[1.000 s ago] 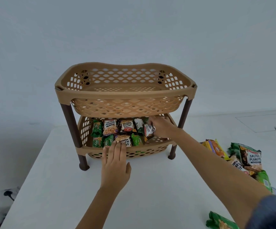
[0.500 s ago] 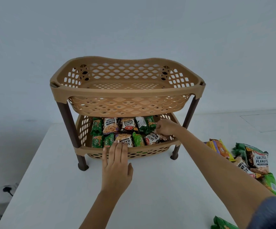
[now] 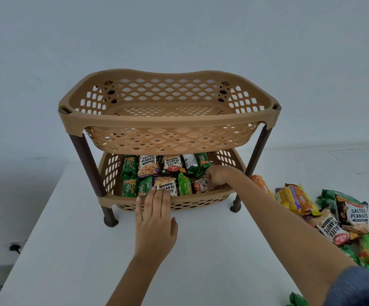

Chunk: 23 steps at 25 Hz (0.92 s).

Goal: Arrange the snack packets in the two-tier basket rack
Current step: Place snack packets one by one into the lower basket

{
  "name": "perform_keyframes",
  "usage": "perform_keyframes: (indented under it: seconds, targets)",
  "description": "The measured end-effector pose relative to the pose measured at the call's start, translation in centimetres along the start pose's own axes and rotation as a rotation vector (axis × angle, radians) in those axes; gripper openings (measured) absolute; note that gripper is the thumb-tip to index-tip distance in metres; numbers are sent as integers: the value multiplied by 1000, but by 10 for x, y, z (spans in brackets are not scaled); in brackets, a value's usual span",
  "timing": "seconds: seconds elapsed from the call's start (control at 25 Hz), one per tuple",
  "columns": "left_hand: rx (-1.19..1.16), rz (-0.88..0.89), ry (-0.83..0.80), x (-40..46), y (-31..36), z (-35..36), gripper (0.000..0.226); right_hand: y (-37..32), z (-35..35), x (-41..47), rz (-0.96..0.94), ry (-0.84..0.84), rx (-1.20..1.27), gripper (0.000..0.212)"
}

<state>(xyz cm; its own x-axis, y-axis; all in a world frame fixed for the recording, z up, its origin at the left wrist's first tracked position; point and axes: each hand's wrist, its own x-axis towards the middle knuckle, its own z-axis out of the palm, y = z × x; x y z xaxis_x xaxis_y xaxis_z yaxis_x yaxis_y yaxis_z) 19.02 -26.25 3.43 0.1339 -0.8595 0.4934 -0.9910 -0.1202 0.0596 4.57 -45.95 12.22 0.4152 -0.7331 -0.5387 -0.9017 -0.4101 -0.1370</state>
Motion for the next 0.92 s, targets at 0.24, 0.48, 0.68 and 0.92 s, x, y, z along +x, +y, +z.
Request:
perform_keyframes:
  seconds: [0.24,0.48,0.68,0.92]
  targets:
    - [-5,-18,-11,0,2,2,72,2,1,-9,20,-21,-17,25]
    - [-60,-48,-6,-3,6,-13,73,-10,32,-45,0,594,298,11]
    - [-222,-18,-81,-53,28,-10,56,5,104,-96,-205,1258,435,3]
    - [-179,-59,-370,-87,27,5,61,88,147,-100,169,1078,401,16]
